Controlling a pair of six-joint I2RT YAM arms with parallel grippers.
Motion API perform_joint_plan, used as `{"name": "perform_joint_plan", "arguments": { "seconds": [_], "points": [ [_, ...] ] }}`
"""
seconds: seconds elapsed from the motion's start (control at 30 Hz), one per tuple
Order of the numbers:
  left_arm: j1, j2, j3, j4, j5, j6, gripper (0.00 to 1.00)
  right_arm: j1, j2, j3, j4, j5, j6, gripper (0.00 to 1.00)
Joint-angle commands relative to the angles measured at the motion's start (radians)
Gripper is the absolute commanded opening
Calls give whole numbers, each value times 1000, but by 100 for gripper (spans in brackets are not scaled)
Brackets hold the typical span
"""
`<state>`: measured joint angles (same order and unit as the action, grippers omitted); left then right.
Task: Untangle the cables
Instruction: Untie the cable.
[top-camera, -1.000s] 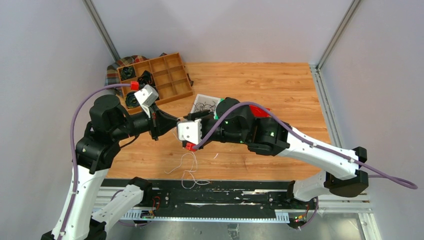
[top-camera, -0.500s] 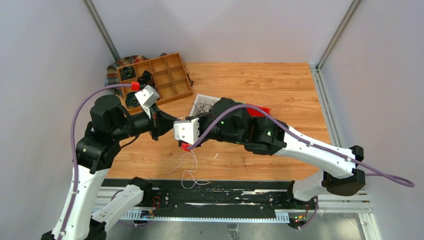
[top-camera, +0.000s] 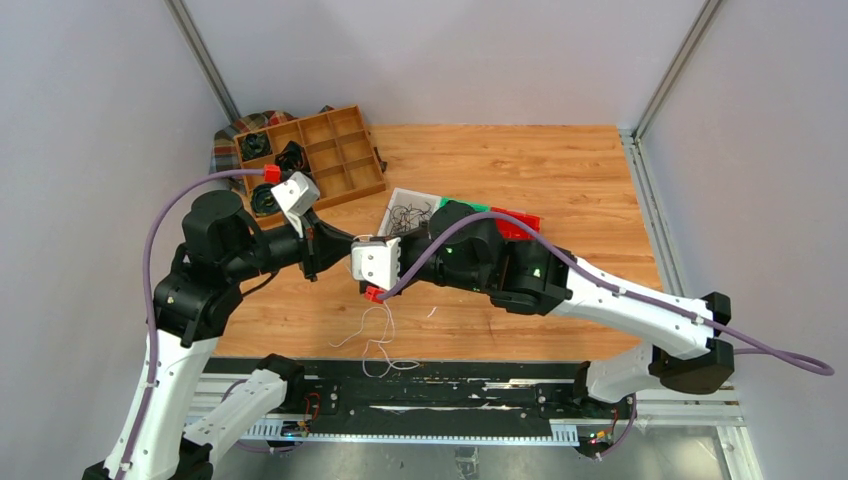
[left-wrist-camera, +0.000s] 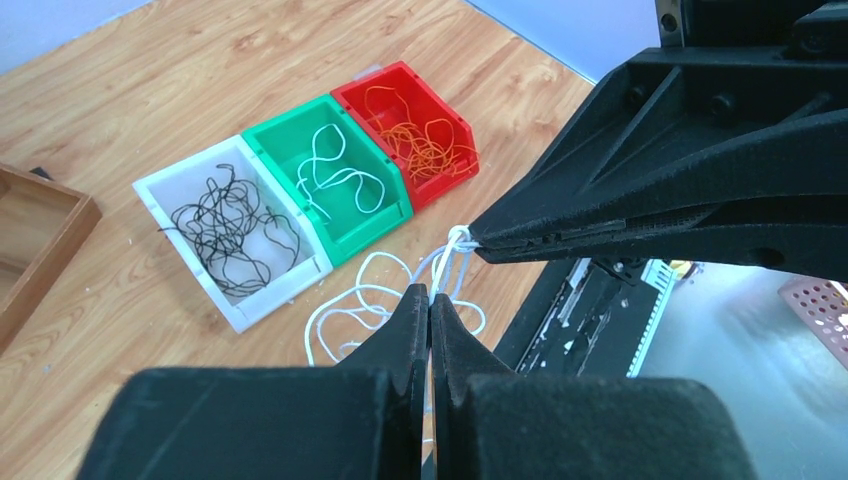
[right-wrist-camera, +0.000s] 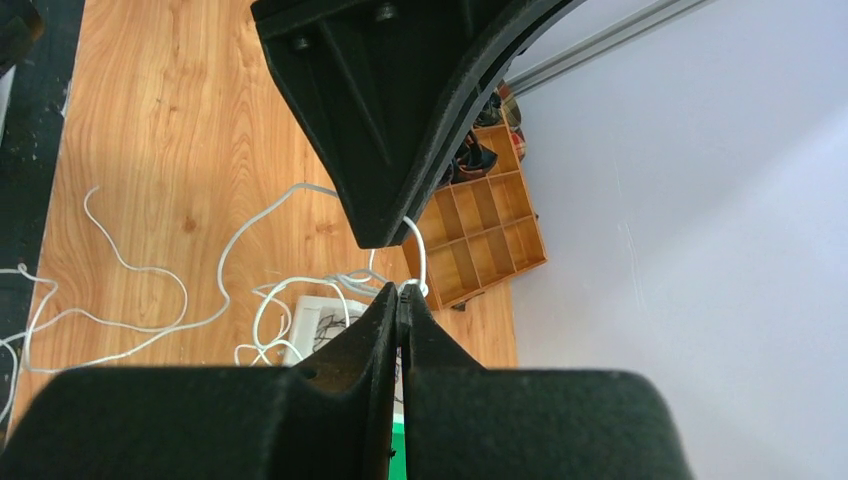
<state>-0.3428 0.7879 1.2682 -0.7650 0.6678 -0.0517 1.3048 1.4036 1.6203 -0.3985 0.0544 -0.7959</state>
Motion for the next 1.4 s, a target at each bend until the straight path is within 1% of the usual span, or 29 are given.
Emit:
{"name": "perform_joint_plan", "arguments": {
  "seconds": [0.0, 0.13, 0.33, 0.6, 0.73, 1.0, 1.37],
  "points": [
    [-4, -10, -9, 5, -10, 22, 1, 14, -60, -80, 157, 1, 70, 1],
    [-3, -13, -11, 5, -16, 25, 1, 8, -101, -146, 235, -27, 115, 1],
    [-4, -11, -10, 5, -24, 28, 0, -25, -153, -216, 315, -128, 208, 1],
    [-4, -12, -9, 5, -25, 28, 0, -63, -181, -264, 389, -194, 281, 1],
    [-4, -12, -12, 4, -30, 32, 0, -75, -214, -317, 474, -221, 331, 1],
    [-3, -11, -9, 3, -42, 33, 0, -99, -330, -490, 719, -227, 426, 1],
    [-4, -8, -1, 3, -60, 30, 0, -131, -391, -621, 872, -210, 550, 1]
  ]
}}
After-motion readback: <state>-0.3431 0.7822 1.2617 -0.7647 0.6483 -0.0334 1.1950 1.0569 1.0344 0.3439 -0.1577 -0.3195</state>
